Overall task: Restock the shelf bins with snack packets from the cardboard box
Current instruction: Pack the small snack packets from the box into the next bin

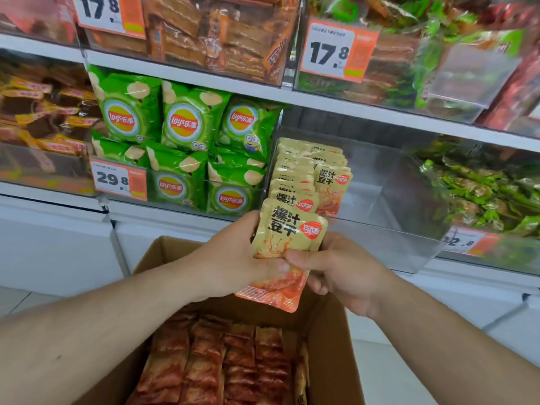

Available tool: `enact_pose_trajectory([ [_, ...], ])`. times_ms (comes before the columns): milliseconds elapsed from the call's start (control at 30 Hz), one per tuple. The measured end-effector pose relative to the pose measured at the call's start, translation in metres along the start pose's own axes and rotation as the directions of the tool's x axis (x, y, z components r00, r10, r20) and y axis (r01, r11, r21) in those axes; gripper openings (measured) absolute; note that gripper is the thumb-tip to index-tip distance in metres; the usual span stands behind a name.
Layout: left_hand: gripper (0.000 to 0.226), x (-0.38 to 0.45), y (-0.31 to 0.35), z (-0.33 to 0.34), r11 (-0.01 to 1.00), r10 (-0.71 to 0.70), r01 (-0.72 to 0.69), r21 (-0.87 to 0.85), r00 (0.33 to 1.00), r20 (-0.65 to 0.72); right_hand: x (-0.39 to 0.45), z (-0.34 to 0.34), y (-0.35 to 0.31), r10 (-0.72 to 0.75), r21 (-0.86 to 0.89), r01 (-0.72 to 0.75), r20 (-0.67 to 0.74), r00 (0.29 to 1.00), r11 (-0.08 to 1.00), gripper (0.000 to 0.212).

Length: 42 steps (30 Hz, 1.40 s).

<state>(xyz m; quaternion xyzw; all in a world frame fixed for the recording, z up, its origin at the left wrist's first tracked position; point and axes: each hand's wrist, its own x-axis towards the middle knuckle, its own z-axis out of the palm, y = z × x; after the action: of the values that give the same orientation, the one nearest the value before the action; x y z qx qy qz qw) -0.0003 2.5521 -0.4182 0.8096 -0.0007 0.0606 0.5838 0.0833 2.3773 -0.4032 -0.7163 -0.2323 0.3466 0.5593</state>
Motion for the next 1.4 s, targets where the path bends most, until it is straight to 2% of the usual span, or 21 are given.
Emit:
enact_pose_trajectory([
  [67,0.043,0.015,0.010,0.006,0.998,0.041,-0.039,0.040,0.998,-0.039,-0.001,-0.015,-0.006,-0.008,0.066,0.010,-0.036,0.999,0.998,0.033],
  [133,0.022,0.033,0.018,0.011,0.995,0.101,-0.099,0.024,0.981,-0.163,0.000,-0.032,-0.011,-0.001,0.104,0.014,-0.119,0.993,0.994,0.035],
  [200,0.027,0.051,0.023,0.014,0.970,0.240,-0.214,0.118,0.928,-0.284,0.003,-0.046,-0.015,0.013,0.105,0.009,-0.211,0.977,0.994,0.020],
  [267,0.038,0.068,0.023,0.013,0.888,0.413,-0.293,0.355,0.849,-0.331,0.005,-0.058,-0.018,0.011,0.112,0.023,-0.289,0.957,0.994,0.008],
  [333,0.044,0.086,0.019,0.010,0.788,0.496,-0.266,0.555,0.809,-0.316,0.005,-0.072,-0.027,-0.043,0.103,0.089,-0.380,0.924,0.991,0.005],
  [400,0.048,0.103,0.009,0.009,0.717,0.470,-0.181,0.673,0.838,-0.276,0.006,-0.090,-0.042,-0.150,0.018,0.181,-0.490,0.859,0.983,0.004],
  [433,0.048,0.108,0.005,0.010,0.721,0.405,-0.114,0.683,0.870,-0.282,0.009,-0.100,-0.049,-0.203,-0.064,0.201,-0.547,0.812,0.977,0.004],
  [500,0.051,0.112,-0.003,0.016,0.765,0.255,0.021,0.644,0.908,-0.332,0.022,-0.121,-0.054,-0.258,-0.220,0.152,-0.616,0.744,0.964,0.007],
  [533,0.054,0.112,-0.006,0.020,0.767,0.221,0.063,0.639,0.909,-0.354,0.032,-0.130,-0.053,-0.250,-0.272,0.094,-0.623,0.741,0.958,0.009],
  [633,0.055,0.112,-0.007,0.027,0.782,0.225,0.088,0.618,0.883,-0.411,0.064,-0.146,-0.038,-0.149,-0.402,-0.125,-0.584,0.798,0.907,0.010],
  [700,0.057,0.114,-0.005,0.027,0.790,0.214,0.104,0.604,0.876,-0.431,0.084,-0.147,-0.027,-0.069,-0.437,-0.205,-0.534,0.842,0.876,0.012],
  [833,0.061,0.111,-0.006,0.027,0.770,0.228,0.093,0.632,0.884,-0.407,0.114,-0.141,-0.015,-0.005,-0.417,-0.220,-0.474,0.880,0.882,0.014],
  [1033,0.061,0.112,-0.010,0.028,0.748,0.252,0.096,0.656,0.874,-0.415,0.132,-0.136,-0.005,-0.033,-0.428,-0.220,-0.510,0.860,0.877,0.021],
  [1133,0.060,0.112,-0.012,0.029,0.748,0.255,0.098,0.657,0.871,-0.421,0.137,-0.135,-0.004,-0.041,-0.518,-0.292,-0.538,0.842,0.804,0.032],
  [1200,0.060,0.113,-0.012,0.029,0.750,0.256,0.097,0.654,0.869,-0.423,0.138,-0.134,-0.004,-0.060,-0.559,-0.318,-0.555,0.830,0.766,0.032],
  [1400,0.060,0.114,-0.014,0.029,0.753,0.262,0.088,0.653,0.869,-0.419,0.142,-0.132,-0.001,-0.040,-0.548,-0.307,-0.530,0.847,0.778,0.032],
])
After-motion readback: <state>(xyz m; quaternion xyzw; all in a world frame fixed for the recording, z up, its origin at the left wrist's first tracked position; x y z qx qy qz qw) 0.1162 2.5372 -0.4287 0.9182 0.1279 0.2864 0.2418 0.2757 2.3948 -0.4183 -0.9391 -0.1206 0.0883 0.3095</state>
